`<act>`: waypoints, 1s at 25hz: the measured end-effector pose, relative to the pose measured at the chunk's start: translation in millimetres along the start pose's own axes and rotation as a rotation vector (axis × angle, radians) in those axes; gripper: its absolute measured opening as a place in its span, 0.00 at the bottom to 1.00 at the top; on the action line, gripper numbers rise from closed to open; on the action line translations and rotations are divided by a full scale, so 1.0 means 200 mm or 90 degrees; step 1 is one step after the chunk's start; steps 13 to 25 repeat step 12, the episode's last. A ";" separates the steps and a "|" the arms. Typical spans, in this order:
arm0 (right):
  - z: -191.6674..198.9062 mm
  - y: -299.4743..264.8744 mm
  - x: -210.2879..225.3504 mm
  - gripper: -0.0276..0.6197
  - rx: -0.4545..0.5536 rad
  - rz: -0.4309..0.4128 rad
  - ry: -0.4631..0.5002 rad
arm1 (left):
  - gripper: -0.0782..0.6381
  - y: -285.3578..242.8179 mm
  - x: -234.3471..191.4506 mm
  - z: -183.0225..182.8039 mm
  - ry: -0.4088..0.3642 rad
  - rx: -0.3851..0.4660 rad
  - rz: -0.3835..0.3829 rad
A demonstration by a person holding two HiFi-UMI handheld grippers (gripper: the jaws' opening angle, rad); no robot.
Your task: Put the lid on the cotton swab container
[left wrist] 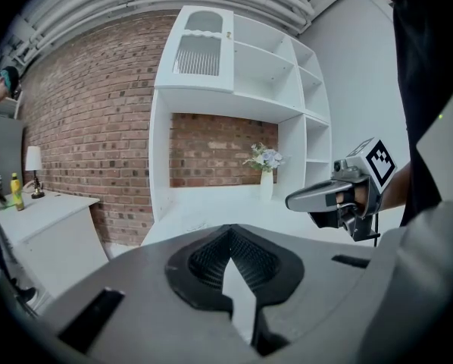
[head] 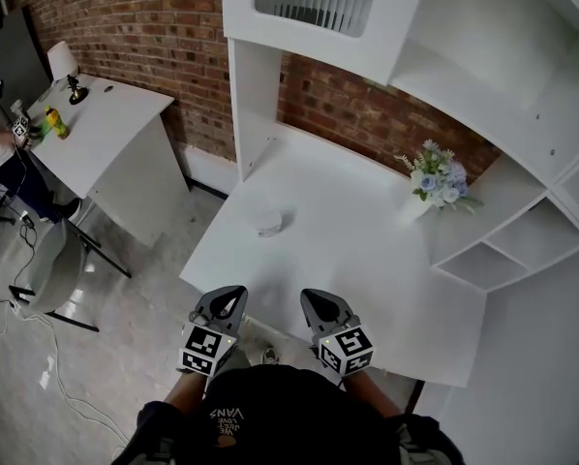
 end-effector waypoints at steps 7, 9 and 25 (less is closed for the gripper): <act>0.01 0.00 0.01 0.04 -0.002 -0.004 0.002 | 0.12 0.00 0.02 -0.01 -0.006 0.000 0.002; 0.01 0.00 0.01 0.04 -0.003 -0.004 0.002 | 0.12 0.00 0.01 0.00 -0.006 0.000 0.002; 0.01 -0.01 0.02 0.04 -0.005 -0.003 0.003 | 0.12 -0.01 0.01 -0.01 -0.005 0.001 0.004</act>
Point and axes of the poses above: the fingertips, and each gripper's own axes: y backward along the fingers, x to its right, z out of its underside, the point moved 1 cm from there along y, backward along the fingers, and after that the axes turned 6 degrees about -z, right-handed, at the moved point
